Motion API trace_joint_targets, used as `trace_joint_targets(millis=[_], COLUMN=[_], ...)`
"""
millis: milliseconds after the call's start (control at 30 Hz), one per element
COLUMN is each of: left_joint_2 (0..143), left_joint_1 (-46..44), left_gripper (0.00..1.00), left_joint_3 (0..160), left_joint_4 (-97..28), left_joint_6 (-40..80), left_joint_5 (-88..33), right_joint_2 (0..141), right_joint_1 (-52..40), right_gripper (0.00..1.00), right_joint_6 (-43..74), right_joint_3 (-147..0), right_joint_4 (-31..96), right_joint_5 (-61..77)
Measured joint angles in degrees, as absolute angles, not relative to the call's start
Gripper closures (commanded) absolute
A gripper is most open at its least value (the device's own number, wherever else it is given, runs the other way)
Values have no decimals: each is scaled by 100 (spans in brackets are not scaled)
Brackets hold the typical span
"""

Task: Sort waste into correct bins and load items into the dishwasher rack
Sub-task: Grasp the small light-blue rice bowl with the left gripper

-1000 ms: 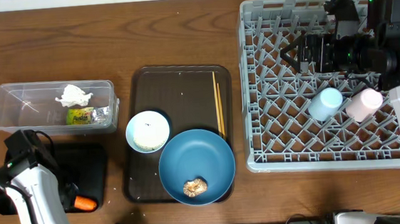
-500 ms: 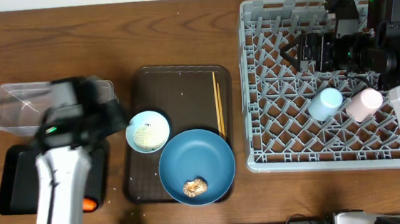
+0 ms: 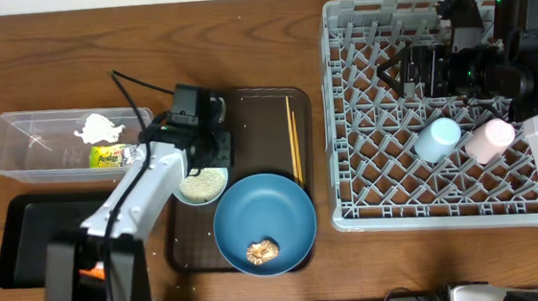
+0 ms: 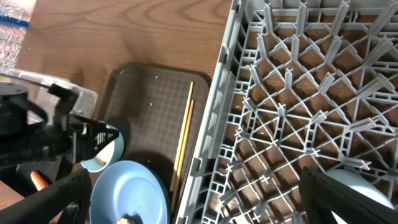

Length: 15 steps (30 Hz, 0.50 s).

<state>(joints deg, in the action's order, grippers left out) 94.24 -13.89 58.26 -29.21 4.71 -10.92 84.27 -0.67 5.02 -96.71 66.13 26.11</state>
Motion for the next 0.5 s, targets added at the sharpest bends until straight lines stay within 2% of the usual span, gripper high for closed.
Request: trace_joint_targets(millis=[200, 367, 500], left_joint_2=[9653, 9795, 9795], left_joint_1=[-1435, -1695, -1907], left_gripper=[53, 66, 71], left_joint_3=[5826, 5826, 5826], left_joint_4=[-3033, -3203, -3378], left_joint_6=[464, 432, 405], left_joint_5=[-1028, -1026, -932], right_joint_2=[8427, 8427, 8427], right_joint_1=[-67, -67, -67], right_gripper=[1, 1, 1], right_joint_6=[499, 499, 499], right_joint_3=[-9671, -9671, -9671], right_joint_4=[6615, 6615, 6615], right_joint_5=[2611, 2611, 2611])
